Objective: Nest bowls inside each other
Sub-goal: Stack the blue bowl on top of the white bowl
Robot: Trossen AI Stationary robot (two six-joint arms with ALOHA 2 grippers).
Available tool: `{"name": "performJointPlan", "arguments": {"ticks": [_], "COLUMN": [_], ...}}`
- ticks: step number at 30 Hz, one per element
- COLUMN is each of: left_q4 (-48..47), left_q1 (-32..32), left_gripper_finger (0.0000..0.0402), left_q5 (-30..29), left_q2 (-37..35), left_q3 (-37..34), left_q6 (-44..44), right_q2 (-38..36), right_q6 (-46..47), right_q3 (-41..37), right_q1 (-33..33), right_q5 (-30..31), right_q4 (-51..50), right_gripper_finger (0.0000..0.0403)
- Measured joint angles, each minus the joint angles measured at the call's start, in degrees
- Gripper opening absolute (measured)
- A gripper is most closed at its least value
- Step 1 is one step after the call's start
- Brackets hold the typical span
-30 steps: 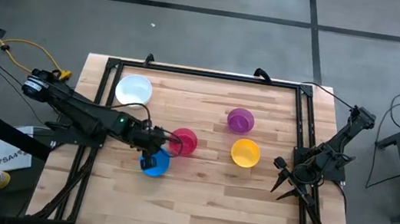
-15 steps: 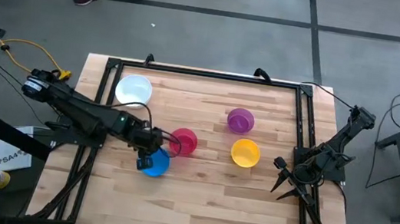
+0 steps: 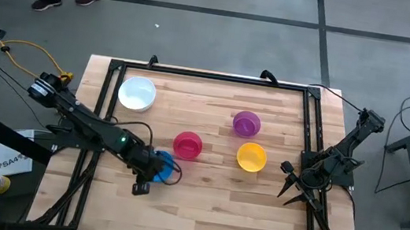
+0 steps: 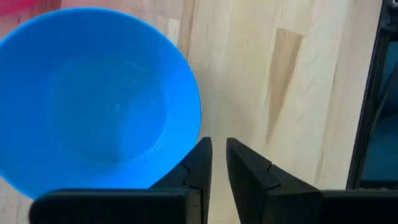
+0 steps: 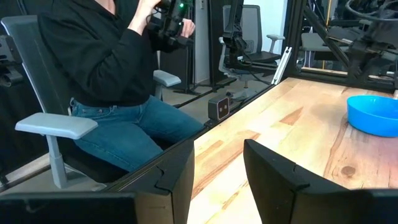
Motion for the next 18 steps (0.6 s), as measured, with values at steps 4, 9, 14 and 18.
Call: {"name": "performJointPlan", "arguments": {"ticks": [4, 9, 14, 18], "left_q4": [-0.53, -0.54, -1.06, -1.91], "left_q1": [-0.31, -0.76, -0.71, -0.71], "left_gripper_finger": [0.0049, 0.0049, 0.0066, 0.0094], "left_q5": [0.22, 0.58, 0.38, 0.36], "left_q2": [0.00, 0.00, 0.00, 0.00], "left_q3": [-0.02, -0.02, -0.02, -0.02], "left_q6": [2.67, 5.32, 6.09, 6.56], "right_q2": [0.00, 0.00, 0.00, 0.00], "right_q6": [0.00, -0.02, 0.00, 0.00], "right_q3": [0.00, 0.00, 0.00, -0.01], "right_q1": [0.02, 0.00, 0.00, 0.00], "right_q5": [0.00, 0.00, -0.02, 0.00], "right_q4": [-0.02, -0.02, -0.04, -0.04], "right_gripper_finger": [0.0133, 0.0133, 0.0133, 0.0133]}}
